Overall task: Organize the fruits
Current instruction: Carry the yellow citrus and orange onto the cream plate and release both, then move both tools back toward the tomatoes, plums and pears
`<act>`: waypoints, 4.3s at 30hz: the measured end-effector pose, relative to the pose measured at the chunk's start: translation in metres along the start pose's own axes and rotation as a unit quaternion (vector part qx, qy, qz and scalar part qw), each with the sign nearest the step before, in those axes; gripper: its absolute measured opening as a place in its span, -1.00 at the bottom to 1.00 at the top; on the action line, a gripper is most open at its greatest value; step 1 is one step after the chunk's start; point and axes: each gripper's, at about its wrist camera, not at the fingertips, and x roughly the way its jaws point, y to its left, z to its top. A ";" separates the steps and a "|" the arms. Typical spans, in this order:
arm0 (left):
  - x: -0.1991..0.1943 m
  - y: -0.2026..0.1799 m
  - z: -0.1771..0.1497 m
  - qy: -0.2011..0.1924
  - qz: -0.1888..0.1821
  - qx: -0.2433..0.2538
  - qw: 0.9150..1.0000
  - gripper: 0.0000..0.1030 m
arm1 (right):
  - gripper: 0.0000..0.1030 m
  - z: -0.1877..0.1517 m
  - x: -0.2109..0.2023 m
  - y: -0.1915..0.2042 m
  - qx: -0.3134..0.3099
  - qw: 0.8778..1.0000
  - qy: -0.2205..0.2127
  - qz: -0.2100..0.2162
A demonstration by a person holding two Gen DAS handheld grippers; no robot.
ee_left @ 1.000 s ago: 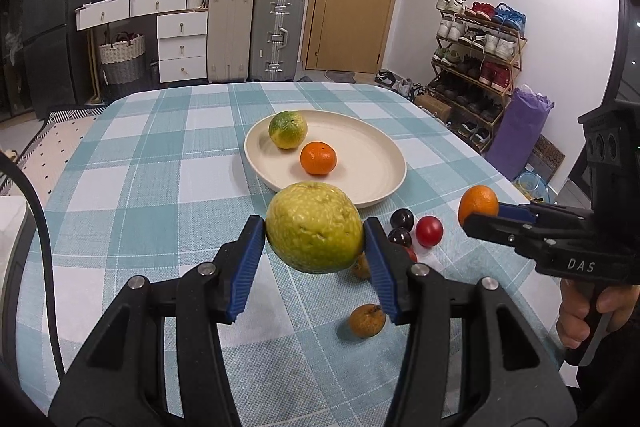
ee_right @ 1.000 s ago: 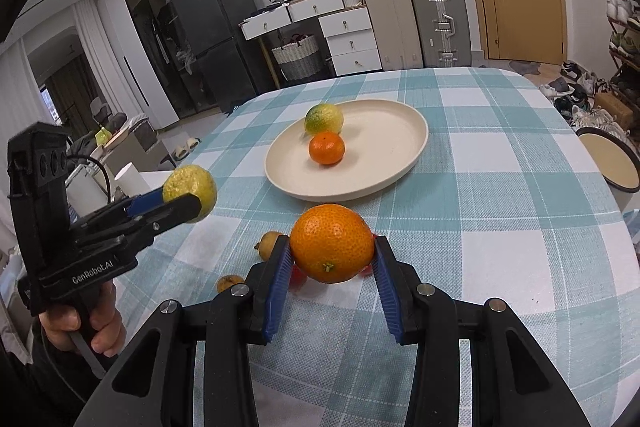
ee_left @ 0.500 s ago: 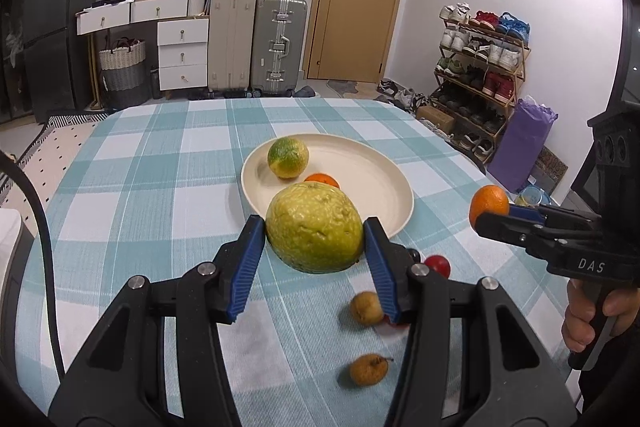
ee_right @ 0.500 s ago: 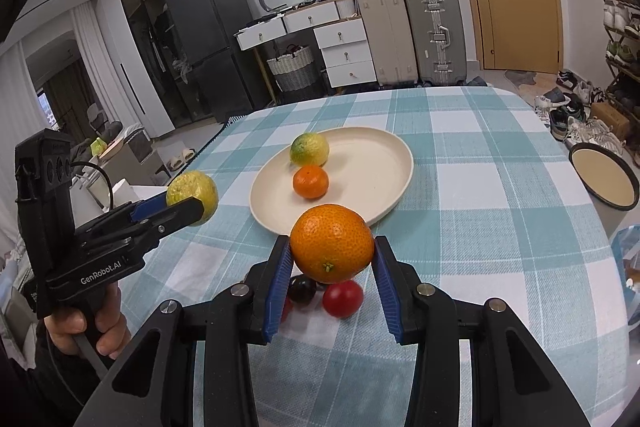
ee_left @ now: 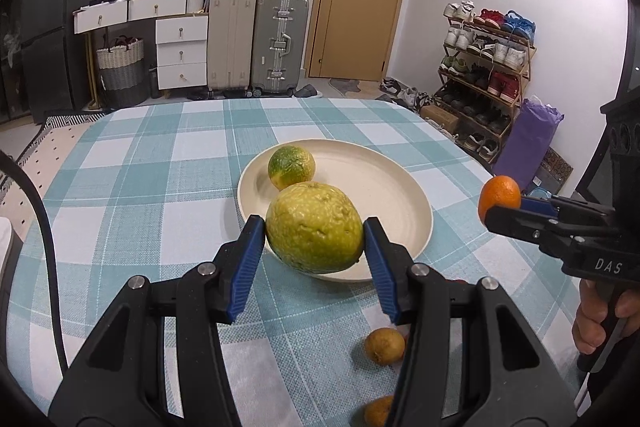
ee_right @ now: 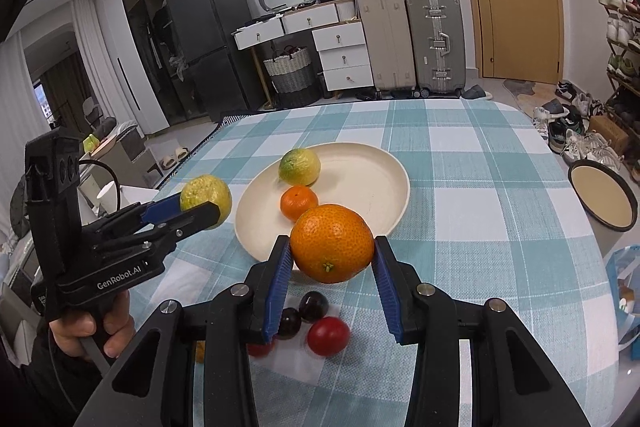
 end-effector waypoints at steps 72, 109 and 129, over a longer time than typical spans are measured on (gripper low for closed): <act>-0.059 -0.009 -0.045 0.012 0.040 0.026 0.999 0.99 | 1.00 -0.041 -0.011 -0.003 -0.007 0.999 0.012 -0.046; -0.023 -0.042 -0.084 0.119 0.008 0.080 0.990 0.99 | 1.00 -0.059 0.001 0.005 -0.016 0.998 0.054 -0.034; -0.019 -0.048 -0.093 0.151 -0.047 0.102 0.982 0.15 | 1.00 -0.060 0.005 0.002 -0.012 0.998 0.060 -0.035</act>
